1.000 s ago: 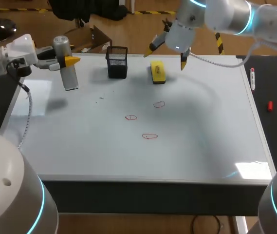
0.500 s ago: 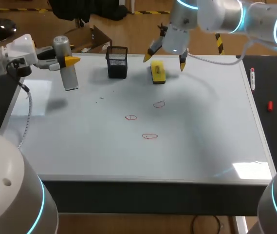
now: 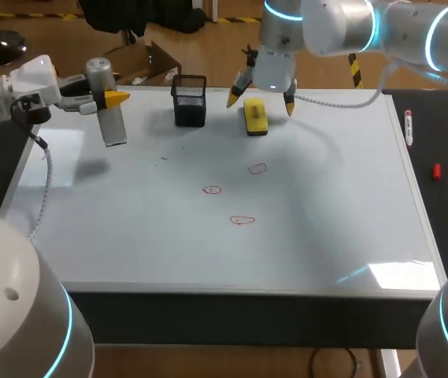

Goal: Pick up the inspection probe, press it on each red-marked spot on the whiteboard one by one, put down the probe, pick up the eraser, and wipe off all the red marks.

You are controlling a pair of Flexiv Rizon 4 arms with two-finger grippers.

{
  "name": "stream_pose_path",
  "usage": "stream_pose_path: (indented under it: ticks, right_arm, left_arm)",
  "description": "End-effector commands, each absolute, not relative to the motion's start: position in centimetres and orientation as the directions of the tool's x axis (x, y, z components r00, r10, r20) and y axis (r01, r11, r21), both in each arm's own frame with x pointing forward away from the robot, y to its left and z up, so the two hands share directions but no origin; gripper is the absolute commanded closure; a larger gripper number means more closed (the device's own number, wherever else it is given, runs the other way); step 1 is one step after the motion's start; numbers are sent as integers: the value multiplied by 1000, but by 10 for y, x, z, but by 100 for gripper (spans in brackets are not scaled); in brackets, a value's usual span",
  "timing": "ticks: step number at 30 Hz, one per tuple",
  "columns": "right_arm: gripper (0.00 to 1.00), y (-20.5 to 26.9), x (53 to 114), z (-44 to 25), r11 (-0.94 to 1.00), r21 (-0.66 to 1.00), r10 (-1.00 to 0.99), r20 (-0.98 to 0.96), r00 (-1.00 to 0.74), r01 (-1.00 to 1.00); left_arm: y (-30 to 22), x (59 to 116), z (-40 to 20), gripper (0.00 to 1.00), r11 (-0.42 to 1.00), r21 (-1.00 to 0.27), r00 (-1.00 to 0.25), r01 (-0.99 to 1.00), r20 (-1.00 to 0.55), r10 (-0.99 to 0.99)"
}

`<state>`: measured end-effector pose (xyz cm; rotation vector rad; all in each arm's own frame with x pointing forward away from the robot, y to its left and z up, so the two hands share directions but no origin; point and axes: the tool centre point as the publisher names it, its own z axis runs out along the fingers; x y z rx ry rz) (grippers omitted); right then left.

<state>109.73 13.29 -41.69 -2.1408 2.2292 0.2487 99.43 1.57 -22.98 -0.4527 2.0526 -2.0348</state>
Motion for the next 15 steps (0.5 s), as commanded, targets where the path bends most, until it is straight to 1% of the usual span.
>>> stream_pose_path:
  ticks: [1,15]
  right_arm:
    - [0,135,1098,-415,30,95,-994,-105,-40,-995]
    - [0,137,1098,-425,-26,97,-998,-60,20,-995]
  left_arm:
    - [15,993,-229,100,-4,-998,-928,-63,60,-368]
    - [15,993,-229,100,-4,-998,-928,-63,60,-368]
